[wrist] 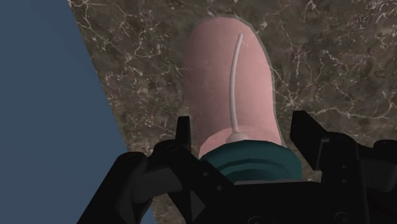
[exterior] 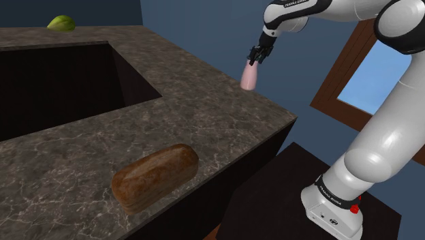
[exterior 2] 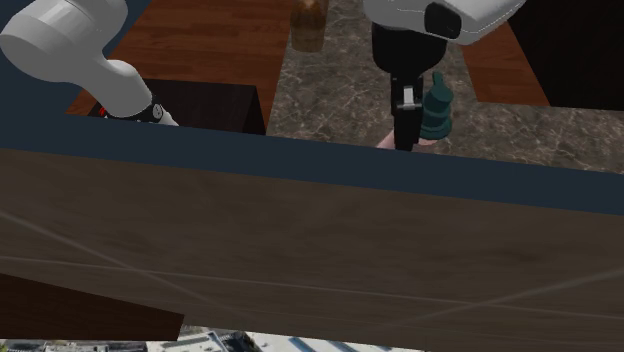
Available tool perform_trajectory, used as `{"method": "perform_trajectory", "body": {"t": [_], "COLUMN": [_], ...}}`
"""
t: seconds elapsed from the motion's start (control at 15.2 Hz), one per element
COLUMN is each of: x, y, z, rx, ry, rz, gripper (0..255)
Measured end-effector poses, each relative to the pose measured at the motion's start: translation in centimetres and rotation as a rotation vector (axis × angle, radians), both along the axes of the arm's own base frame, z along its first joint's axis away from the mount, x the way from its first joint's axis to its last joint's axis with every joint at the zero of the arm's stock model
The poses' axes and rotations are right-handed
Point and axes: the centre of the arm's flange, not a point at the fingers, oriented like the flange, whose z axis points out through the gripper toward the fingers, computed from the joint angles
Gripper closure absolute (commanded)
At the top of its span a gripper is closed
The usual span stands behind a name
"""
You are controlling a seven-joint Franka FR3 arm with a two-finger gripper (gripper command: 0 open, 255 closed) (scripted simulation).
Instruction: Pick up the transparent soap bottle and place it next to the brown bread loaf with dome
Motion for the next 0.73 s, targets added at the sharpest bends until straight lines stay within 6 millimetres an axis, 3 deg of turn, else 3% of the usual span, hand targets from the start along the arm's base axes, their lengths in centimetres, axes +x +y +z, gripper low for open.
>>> {"method": "perform_trajectory", "body": {"t": [0.73], "x": [-0.1], "y": [0.1], "z": [5.7], "rx": [0.0], "ry": [0.0], "rz": [0.0], "gripper": [255]}}
